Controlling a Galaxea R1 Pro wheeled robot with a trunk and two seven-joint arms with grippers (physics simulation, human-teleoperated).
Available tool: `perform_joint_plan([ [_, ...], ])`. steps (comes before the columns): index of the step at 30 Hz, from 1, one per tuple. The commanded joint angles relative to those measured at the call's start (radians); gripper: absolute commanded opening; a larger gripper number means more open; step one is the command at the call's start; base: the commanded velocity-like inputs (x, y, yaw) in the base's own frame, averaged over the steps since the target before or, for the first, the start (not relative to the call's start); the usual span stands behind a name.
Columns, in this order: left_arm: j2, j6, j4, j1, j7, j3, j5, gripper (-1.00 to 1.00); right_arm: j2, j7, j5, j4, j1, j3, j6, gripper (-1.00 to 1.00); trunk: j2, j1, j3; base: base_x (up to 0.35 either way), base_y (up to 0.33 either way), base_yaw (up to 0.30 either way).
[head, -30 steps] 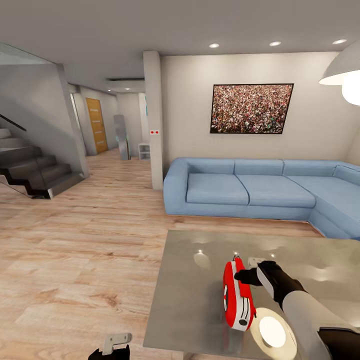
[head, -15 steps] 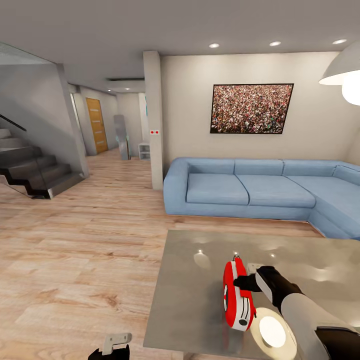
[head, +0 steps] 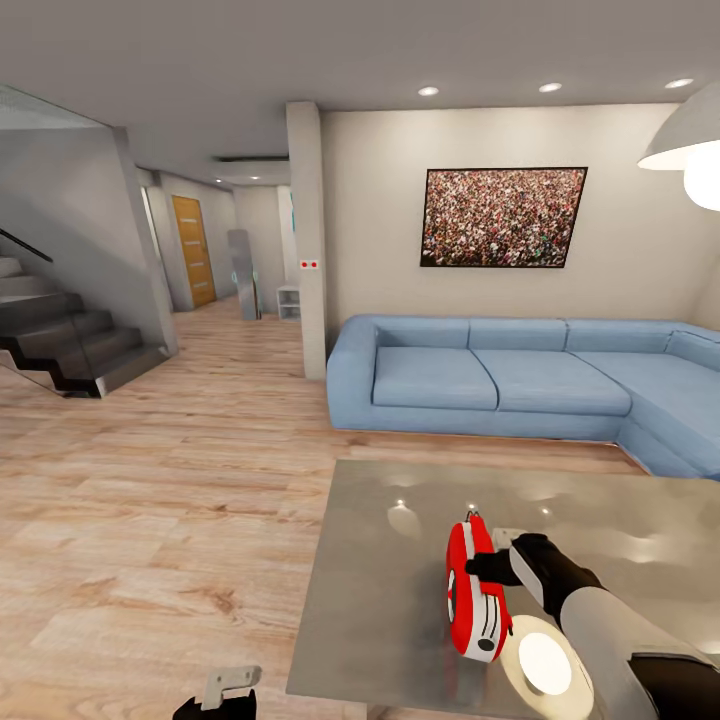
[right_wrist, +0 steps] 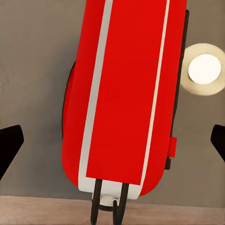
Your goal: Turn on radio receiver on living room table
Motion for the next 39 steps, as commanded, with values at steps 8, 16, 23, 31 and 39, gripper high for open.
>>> perform_joint_plan([
  [8,0.021,-0.016,0.000,0.000,-0.006,0.005,0.011,1.00,0.000,-0.001,0.001,0.000,0.000,0.000,-0.053,1.00,-0.007,0.004,-0.003,0.000,0.000,0.000],
  [16,0.017,-0.099,0.003,0.000,0.003,0.016,0.012,1.00,0.000,-0.002,0.001,0.001,0.000,0.000,-0.061,1.00,-0.028,0.015,-0.013,0.000,0.000,0.000],
  [23,0.015,-0.099,0.003,0.000,-0.004,0.022,0.012,1.00,0.000,-0.003,0.000,0.001,0.000,0.000,-0.059,1.00,-0.070,0.038,-0.031,0.000,0.000,0.000],
  [31,0.013,-0.098,0.003,0.000,-0.003,0.022,0.012,1.00,0.000,-0.003,0.000,0.001,0.000,0.000,-0.059,1.00,-0.077,0.042,-0.034,0.000,0.000,0.000],
  [39,0.011,-0.098,0.004,0.000,-0.002,0.022,0.012,1.00,0.000,-0.003,0.001,0.001,0.000,0.000,-0.060,1.00,-0.105,0.057,-0.047,0.000,0.000,0.000],
])
